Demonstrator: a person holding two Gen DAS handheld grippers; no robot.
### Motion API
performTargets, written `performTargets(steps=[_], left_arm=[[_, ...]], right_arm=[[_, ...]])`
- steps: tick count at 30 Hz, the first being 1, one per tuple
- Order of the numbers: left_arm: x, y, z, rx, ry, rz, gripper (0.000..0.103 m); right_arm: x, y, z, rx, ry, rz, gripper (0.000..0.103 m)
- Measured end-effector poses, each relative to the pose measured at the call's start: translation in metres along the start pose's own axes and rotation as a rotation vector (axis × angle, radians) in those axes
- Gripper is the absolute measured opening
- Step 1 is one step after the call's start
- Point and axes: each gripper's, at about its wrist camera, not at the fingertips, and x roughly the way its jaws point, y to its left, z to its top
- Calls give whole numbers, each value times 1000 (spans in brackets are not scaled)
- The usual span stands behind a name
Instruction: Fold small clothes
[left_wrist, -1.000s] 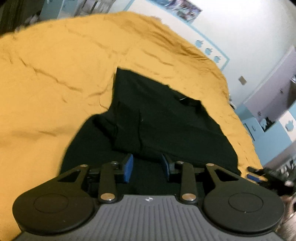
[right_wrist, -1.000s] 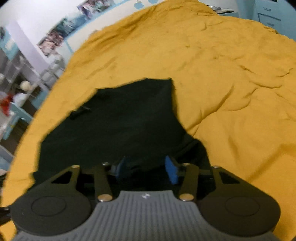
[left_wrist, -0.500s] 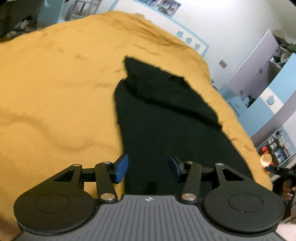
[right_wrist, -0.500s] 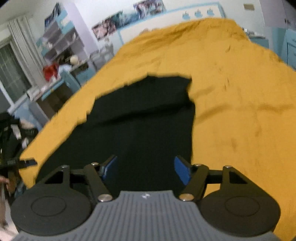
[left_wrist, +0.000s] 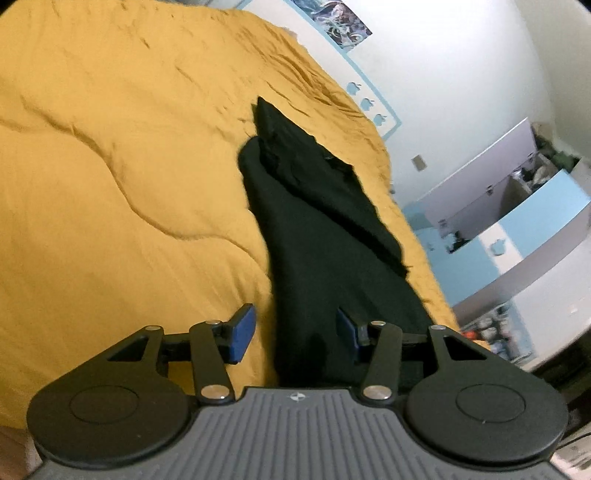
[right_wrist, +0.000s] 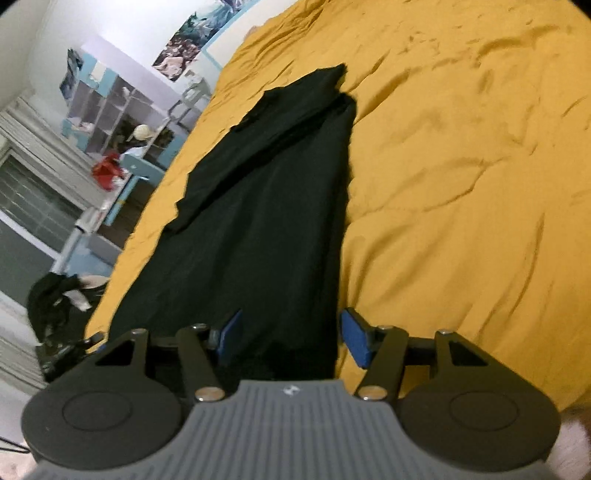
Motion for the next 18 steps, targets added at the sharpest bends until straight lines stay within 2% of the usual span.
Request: performTargets(steps=[2, 7, 10, 12, 15, 18], left_arm=[[5, 0, -6, -25, 39, -61, 57], [21, -6, -22, -10, 117, -78, 57], [26, -8, -26, -5, 127, -78, 57], [28, -9, -25, -18, 132, -84, 57], [28, -10, -25, -20, 141, -90, 57], [28, -11, -26, -23, 145, -98, 57]], right_arm=[[-2, 2, -1, -12, -3, 13, 59], [-5, -10, 0, 38, 21, 67, 58], [-4, -12, -3, 25, 32, 51, 57], [-2, -12, -6, 35, 56, 86, 63], [2, -8, -12, 19, 126, 151, 64], [2, -7, -15, 17, 123, 171, 65]])
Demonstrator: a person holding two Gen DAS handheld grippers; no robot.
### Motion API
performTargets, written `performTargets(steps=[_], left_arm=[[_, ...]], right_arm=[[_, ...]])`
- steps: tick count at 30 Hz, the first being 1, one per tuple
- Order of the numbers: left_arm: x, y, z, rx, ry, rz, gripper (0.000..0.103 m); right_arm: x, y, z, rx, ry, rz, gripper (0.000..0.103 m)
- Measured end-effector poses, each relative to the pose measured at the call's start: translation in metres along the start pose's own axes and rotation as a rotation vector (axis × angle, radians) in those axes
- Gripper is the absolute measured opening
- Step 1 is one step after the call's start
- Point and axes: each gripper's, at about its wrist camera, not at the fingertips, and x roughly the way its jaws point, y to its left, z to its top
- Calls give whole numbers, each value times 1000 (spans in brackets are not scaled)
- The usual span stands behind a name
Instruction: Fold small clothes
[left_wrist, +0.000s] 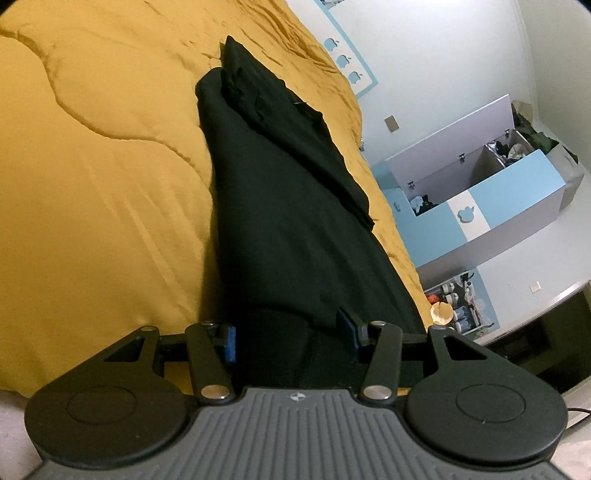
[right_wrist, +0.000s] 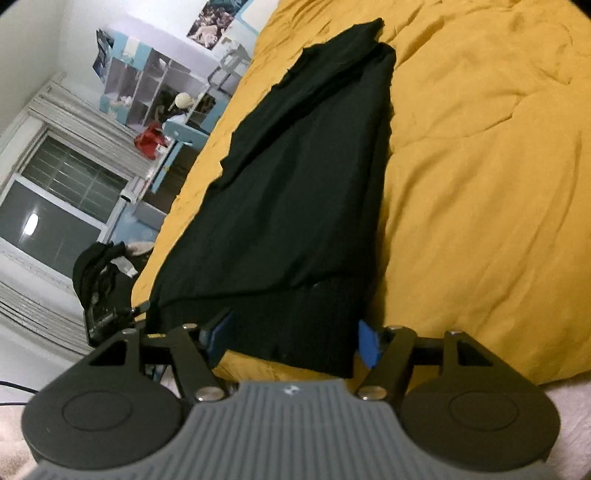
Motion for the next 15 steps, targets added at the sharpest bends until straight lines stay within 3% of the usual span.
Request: performTargets(steps=[4, 8, 10, 13, 15], left_arm=[[1, 3, -5, -45, -22, 3, 59], [2, 7, -11, -77, -35, -4, 59], [0, 5, -12, -84, -39, -16, 54], [-1, -2, -12, -52, -23, 14, 39], [-1, -4, -12, -52, -8, 29, 33]], right_arm=[[-4, -14, 0, 93, -45, 65, 63], [2, -11, -2, 85, -29, 47, 60], [0, -7, -2, 82, -39, 69, 55], [-6, 0, 0, 57, -42, 121, 56], [0, 3, 1, 38, -13, 57, 54]])
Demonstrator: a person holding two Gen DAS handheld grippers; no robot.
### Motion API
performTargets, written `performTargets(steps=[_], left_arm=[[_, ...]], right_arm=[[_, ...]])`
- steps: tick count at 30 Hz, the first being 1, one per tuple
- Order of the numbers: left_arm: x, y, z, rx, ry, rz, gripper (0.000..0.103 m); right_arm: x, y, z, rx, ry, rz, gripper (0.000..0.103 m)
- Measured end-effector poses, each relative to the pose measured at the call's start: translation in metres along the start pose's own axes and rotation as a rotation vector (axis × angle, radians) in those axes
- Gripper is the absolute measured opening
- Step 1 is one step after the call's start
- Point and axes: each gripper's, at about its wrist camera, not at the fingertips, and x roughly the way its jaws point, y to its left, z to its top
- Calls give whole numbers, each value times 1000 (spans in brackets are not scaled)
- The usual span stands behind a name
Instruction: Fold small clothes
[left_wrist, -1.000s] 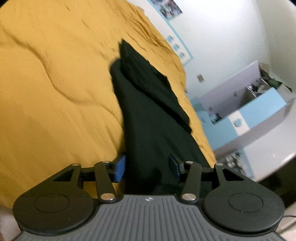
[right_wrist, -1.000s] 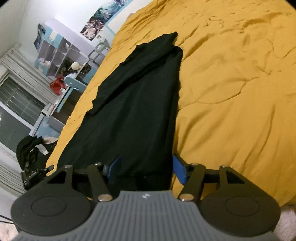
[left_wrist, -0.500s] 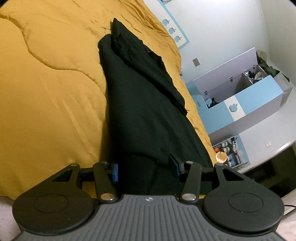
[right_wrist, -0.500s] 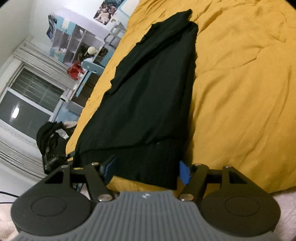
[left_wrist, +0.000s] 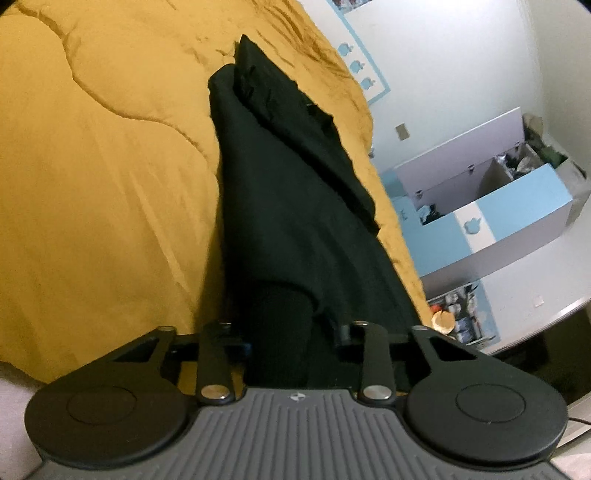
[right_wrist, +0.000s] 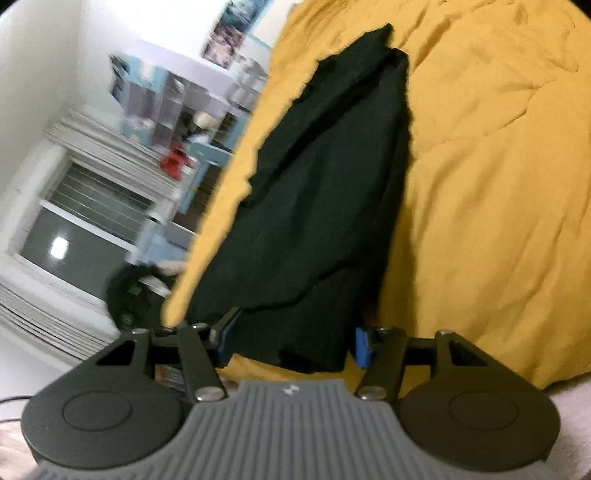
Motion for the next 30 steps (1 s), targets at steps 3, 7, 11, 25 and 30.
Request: performTargets(steps=[3, 7, 11, 25, 30], left_arm=[[0, 3, -1, -26, 13, 5, 17], [-3, 1, -3, -54, 1, -3, 7], [-8, -9, 1, -76, -42, -60, 5], [21, -33, 78, -105, -176, -129, 5], [60, -31, 148, -76, -198, -137, 5]], right_arm=[[15, -6, -1, 16, 48, -59, 25], [16, -2, -2, -2, 23, -55, 21], [7, 9, 1, -1, -15, -7, 19], [16, 16, 66, 110, -276, 109, 16], [40, 13, 136, 129, -363, 85, 13]])
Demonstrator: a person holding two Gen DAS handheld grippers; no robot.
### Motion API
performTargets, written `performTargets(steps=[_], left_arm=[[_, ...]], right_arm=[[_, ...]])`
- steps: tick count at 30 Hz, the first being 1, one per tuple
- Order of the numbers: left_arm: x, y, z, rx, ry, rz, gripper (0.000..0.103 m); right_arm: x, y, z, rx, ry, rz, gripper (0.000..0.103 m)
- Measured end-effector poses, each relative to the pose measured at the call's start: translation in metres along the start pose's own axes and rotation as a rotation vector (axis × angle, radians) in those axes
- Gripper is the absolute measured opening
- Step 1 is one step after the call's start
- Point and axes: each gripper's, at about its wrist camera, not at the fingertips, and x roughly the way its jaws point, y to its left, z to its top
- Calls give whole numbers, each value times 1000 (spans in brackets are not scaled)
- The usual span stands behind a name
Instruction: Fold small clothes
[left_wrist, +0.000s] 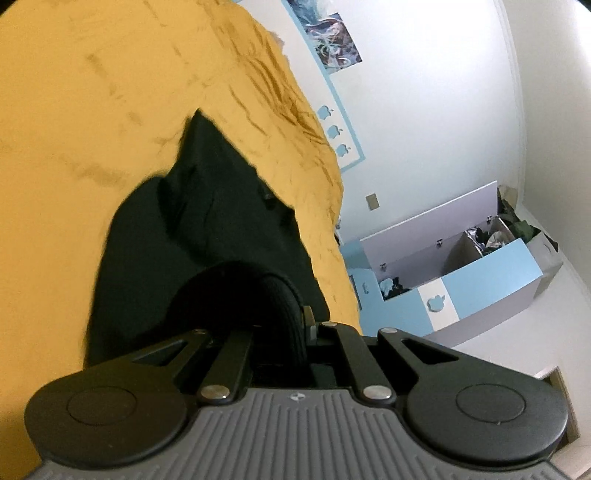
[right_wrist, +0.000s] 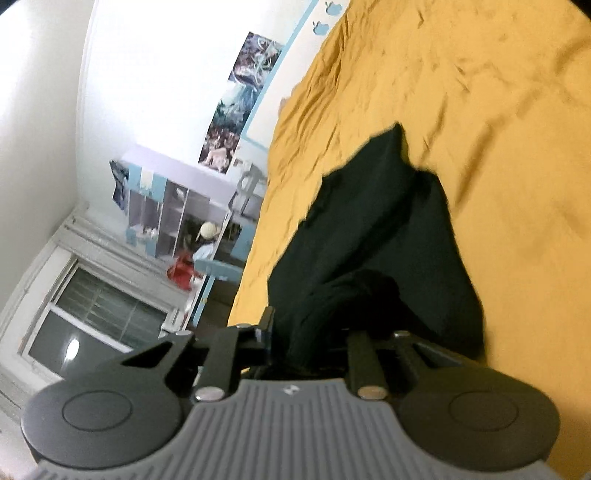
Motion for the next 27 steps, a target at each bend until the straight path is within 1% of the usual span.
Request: performTargets(steps=[3, 5, 9, 11, 12, 14, 15, 16, 17, 18, 19, 20, 21, 22, 23, 24, 25, 26, 27], left_arm=[[32, 6, 38, -15, -8, -6, 5], [53, 8, 63, -2, -16, -7, 5], [105, 8, 119, 49, -26, 21, 5], [131, 11, 139, 71, -28, 46, 5], [147, 15, 149, 75, -21, 59, 5], [175, 25, 164, 89, -34, 128, 7], [192, 32, 172, 87, -19, 169, 10], [203, 39, 177, 68, 4, 214, 16], [209, 45, 182, 45, 17, 276, 17], [210, 48, 184, 24, 9, 341, 17], [204, 47, 185, 24, -12, 359, 17], [196, 44, 185, 35, -28, 351, 19], [181, 39, 184, 54, -49, 331, 22], [167, 34, 183, 74, -67, 319, 25], [152, 28, 180, 93, -78, 309, 27], [137, 22, 174, 109, -77, 295, 28], [121, 16, 164, 123, -59, 278, 32], [109, 12, 154, 126, -34, 274, 39], [100, 11, 143, 122, -14, 281, 42]], right_arm=[[41, 4, 41, -34, -27, -14, 13], [70, 5, 68, -49, -44, -20, 13], [128, 7, 125, -86, -79, -37, 13], [160, 6, 154, -98, -92, -47, 13], [177, 6, 168, -115, -99, -67, 13], [213, -1, 193, -119, -111, -110, 13], [229, -6, 202, -118, -114, -137, 15], [246, -13, 210, -102, -120, -171, 18], [265, -21, 217, -75, -115, -211, 32], [277, -26, 221, -57, -119, -264, 40], [281, -28, 221, -41, -163, -330, 43], [281, -28, 220, -36, -216, -365, 55], [278, -27, 220, -42, -238, -359, 59], [274, -27, 219, -45, -238, -335, 59], [268, -25, 217, -52, -218, -298, 59], [261, -21, 212, -65, -181, -262, 59], [252, -16, 204, -77, -159, -246, 59], [239, -11, 194, -84, -141, -234, 60], [228, -7, 183, -79, -121, -226, 61]])
